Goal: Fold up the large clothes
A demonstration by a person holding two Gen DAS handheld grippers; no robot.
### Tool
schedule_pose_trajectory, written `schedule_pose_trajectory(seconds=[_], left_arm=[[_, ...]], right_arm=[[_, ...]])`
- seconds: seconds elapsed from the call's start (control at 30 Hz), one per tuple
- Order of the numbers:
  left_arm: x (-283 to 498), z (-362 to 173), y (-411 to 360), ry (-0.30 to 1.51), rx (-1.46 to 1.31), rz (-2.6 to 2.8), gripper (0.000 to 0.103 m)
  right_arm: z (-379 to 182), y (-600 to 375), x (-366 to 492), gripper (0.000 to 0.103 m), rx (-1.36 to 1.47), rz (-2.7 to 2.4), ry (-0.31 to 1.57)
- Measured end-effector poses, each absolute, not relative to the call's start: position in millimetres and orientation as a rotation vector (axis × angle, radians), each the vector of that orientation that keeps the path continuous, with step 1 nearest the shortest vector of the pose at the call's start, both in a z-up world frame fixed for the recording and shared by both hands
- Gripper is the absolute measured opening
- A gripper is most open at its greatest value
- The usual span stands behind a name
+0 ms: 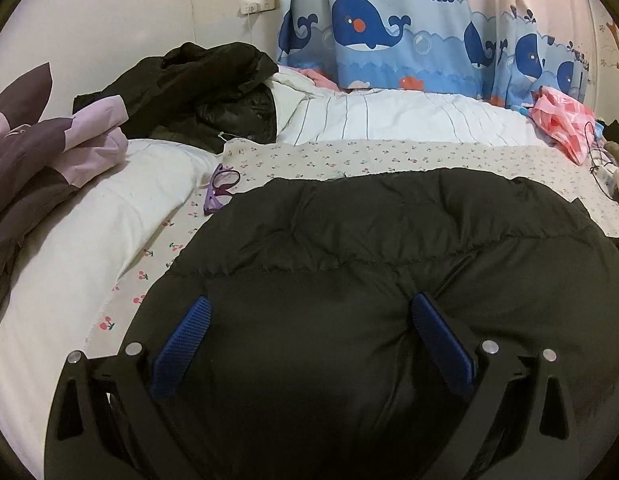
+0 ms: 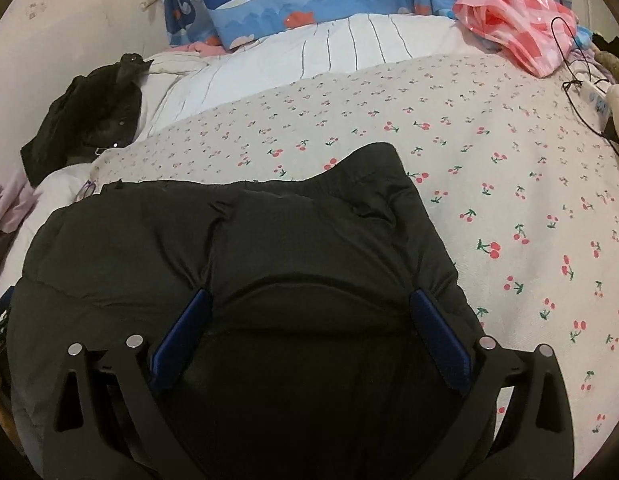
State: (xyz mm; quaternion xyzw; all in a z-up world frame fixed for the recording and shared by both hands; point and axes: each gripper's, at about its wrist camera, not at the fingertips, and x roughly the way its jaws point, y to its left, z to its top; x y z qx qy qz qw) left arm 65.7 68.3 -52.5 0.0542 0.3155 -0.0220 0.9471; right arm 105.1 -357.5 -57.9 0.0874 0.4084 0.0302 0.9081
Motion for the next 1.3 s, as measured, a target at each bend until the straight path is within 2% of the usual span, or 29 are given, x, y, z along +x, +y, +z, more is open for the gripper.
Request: schedule_pose_trajectory(seconds=[0.3,0.37,0.47,0.6,0.7,0.83,1.03,1.17,1.3], left_arm=[[63.3,-54.1,68.0,0.634,0.114,-0.046,0.097],[64.0,-54.4,69.2,0.634,0.109,-0.050,0.097],[65.9,-54.6,72.6,0.634,0.078,-0.071,0.097],[73.1,-61.3,79.6,0.660,0.037,-0.098,0.097],[67.4,-55.7,83.9,0.681,0.025,-0.127,0.097],[32.0,-34.2,117.9,0.672,-0.122,-0.153,0.097],[-22.3,-37.0,176.6,0.820,-0.388,-0.158,0.097],[-50.0,-45.0,194.7,0.902,-0.590,-0.206,0.097],[-69.7,-54.1,197.0,0.956,-0.755,-0.254,0.097]], right_arm=[[-8.1,-316.6,103.3,0.097,0.094,0.134,0.691],[-19.6,-308.7,115.3,0.097,0.068,0.141,0.725],[-66.6,-313.2,142.2,0.097,0.126,0.163,0.890],[-69.2,-313.5,146.5,0.097,0.114,0.171,0.923],[-47.3,-331.2,125.0,0.096,0.146,0.187,0.923],[-18.8,-391.2,56.5,0.096,0.317,0.147,0.871],[-54.6,-465.6,-32.1,0.096,0.616,0.187,1.023],[-68.9,-461.0,-56.2,0.096,0.754,0.327,1.052],[-75.9,-428.2,-48.1,0.097,0.698,0.392,1.130]])
